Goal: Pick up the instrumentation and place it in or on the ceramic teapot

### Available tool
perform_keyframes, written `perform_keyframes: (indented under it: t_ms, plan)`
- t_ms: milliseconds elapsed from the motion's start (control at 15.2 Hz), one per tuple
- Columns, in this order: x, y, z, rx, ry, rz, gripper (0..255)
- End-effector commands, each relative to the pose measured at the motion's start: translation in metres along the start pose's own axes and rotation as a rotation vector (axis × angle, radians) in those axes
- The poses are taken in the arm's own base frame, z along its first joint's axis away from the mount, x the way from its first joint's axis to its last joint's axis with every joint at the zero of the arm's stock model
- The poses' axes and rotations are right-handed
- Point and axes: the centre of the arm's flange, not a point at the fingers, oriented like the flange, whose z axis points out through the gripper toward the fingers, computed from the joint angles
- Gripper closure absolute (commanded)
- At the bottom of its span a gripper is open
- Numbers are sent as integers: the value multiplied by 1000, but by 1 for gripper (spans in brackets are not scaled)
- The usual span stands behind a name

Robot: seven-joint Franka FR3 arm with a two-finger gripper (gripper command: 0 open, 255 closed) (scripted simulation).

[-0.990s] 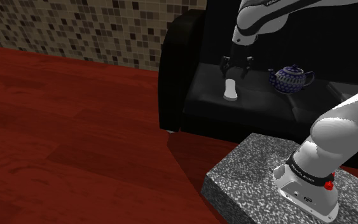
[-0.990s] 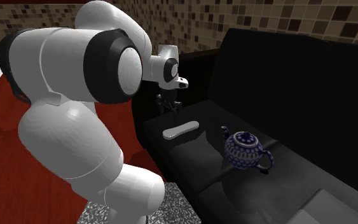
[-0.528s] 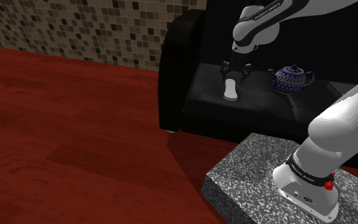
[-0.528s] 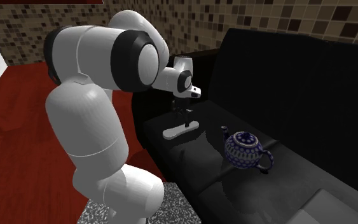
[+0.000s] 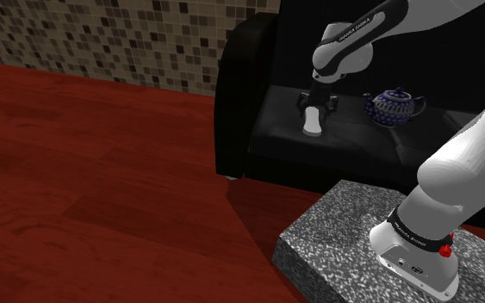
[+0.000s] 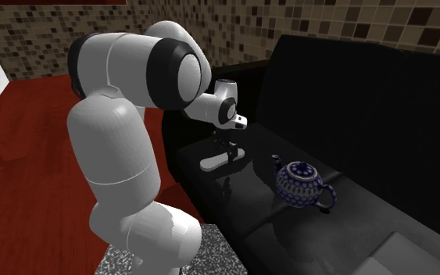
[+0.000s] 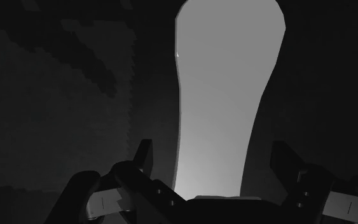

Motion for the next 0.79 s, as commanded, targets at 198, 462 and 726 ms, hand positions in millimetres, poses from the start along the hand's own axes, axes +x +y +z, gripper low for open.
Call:
perform_keyframes:
  t_ms: [198,462,726]
  plan:
    - [0,0,2,0,0,0,0]
    - [0,0,2,0,0,0,255]
    - [0,0,2,0,0,0,255]
